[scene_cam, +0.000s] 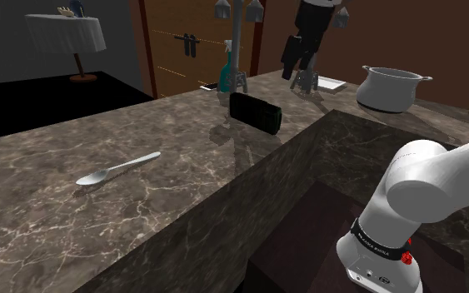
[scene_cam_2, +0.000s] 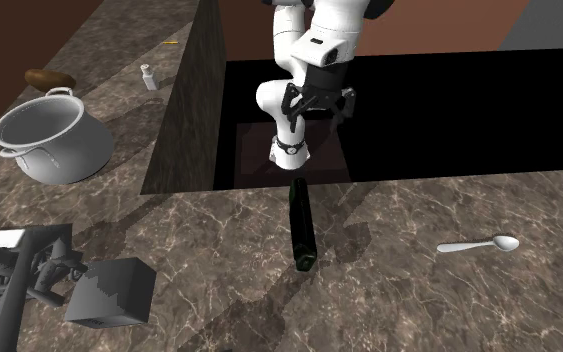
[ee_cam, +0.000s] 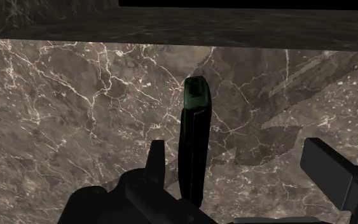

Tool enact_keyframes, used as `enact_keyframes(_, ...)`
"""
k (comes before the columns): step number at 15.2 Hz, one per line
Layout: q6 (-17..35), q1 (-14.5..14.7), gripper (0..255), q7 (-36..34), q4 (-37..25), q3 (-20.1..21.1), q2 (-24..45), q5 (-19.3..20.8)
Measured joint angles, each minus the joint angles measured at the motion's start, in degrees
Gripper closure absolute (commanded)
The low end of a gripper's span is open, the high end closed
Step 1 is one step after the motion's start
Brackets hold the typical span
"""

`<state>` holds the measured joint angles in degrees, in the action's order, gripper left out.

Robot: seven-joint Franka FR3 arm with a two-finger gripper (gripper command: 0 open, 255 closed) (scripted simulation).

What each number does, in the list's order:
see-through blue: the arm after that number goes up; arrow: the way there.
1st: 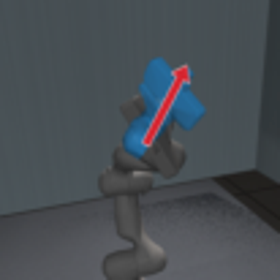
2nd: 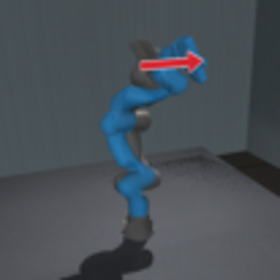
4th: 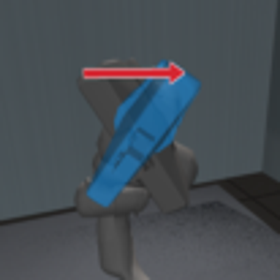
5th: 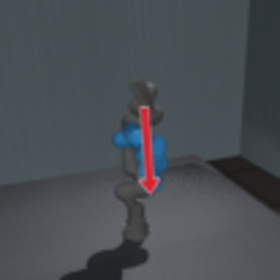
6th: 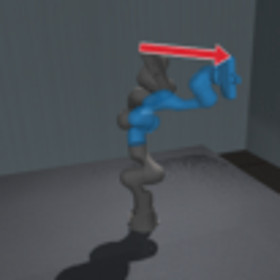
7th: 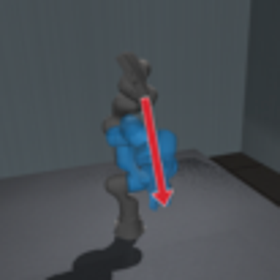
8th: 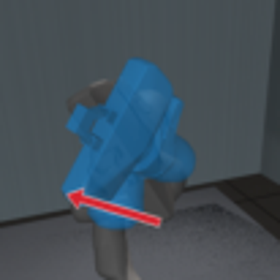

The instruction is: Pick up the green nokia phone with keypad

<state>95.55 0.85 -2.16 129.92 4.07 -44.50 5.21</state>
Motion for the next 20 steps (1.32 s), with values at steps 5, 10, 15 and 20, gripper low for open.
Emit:
enact_keyframes(5, 3.4, -0.5, 0, 0.2, -0.5, -0.4, 5.8, 0.6)
enact_keyframes(10, 8.2, -1.4, 0, 0.6, -2.9, -1.0, 16.0, 1.6)
enact_keyframes(15, 11.5, -2.1, 0, 0.9, -6.5, -1.5, 26.0, 2.6)
enact_keyframes(20, 15.5, -2.3, 0, 0.5, -4.0, -1.6, 28.0, 2.9)
